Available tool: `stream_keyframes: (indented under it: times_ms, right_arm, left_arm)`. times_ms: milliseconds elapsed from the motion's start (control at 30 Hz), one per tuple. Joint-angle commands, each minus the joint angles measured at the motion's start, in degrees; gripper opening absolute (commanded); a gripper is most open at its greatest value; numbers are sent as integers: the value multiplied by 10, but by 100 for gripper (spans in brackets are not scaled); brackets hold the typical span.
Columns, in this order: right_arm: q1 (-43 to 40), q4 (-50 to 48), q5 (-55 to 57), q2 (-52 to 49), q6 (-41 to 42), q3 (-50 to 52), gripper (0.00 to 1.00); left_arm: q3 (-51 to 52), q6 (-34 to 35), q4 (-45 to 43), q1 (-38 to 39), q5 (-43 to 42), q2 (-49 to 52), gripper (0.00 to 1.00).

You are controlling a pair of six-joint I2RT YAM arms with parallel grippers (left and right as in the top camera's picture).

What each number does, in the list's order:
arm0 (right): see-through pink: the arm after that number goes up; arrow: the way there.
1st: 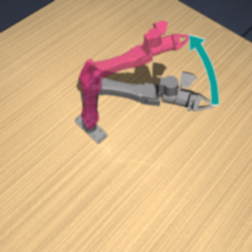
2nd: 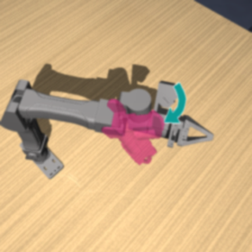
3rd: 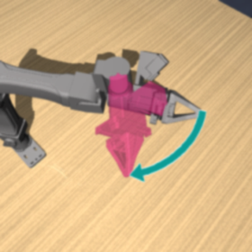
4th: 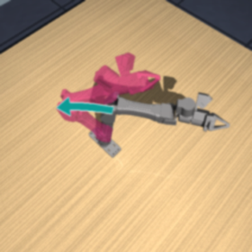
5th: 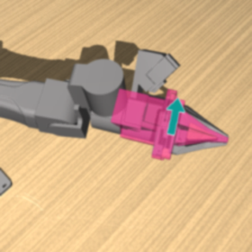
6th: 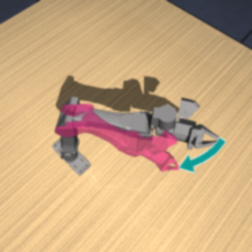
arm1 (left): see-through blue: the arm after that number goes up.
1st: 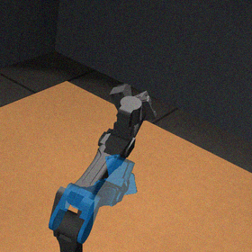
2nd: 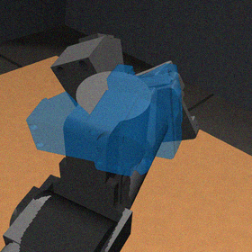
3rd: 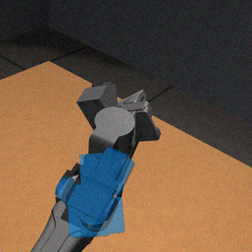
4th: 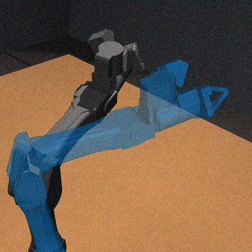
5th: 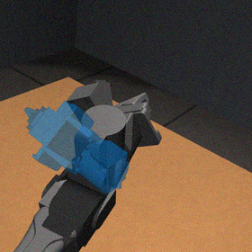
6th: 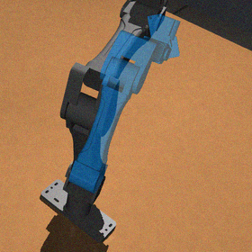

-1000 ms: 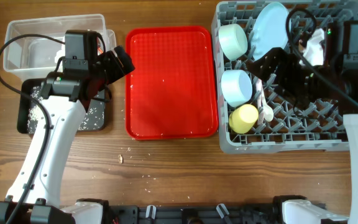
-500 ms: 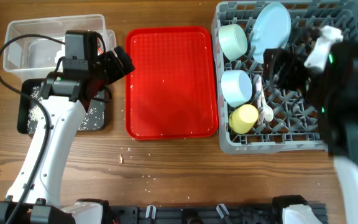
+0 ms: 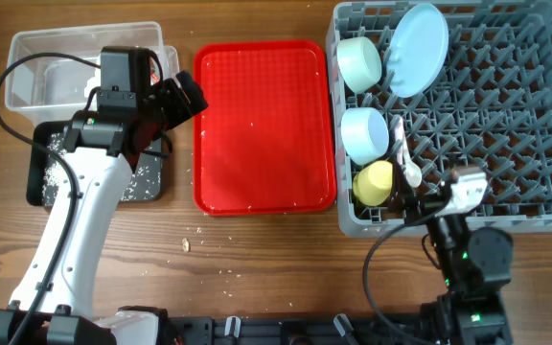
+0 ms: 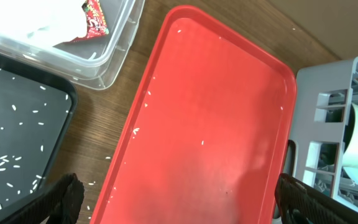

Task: Sort waste into correct bins and load items into the dishwasher rack

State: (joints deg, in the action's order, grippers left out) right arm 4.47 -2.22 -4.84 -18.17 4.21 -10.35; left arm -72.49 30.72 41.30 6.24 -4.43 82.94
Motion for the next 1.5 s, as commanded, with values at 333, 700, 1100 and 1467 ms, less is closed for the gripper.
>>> stream_keyframes:
  times_ms: [333, 700, 1100, 1467]
  right_arm:
    - [8, 17, 14, 180, 65, 101, 100]
    - [8, 21, 14, 179, 65, 101, 100]
    - [8, 21, 14, 179, 64, 101, 100]
    - [8, 21, 14, 179, 65, 101, 100]
  left_arm:
    - [-4, -2, -1, -3, -5, 3, 100]
    - [-4, -2, -1, -3, -5, 3, 100]
    - [26, -5, -15, -5, 64, -33, 100]
    - [467, -217, -421, -50, -61, -353, 100]
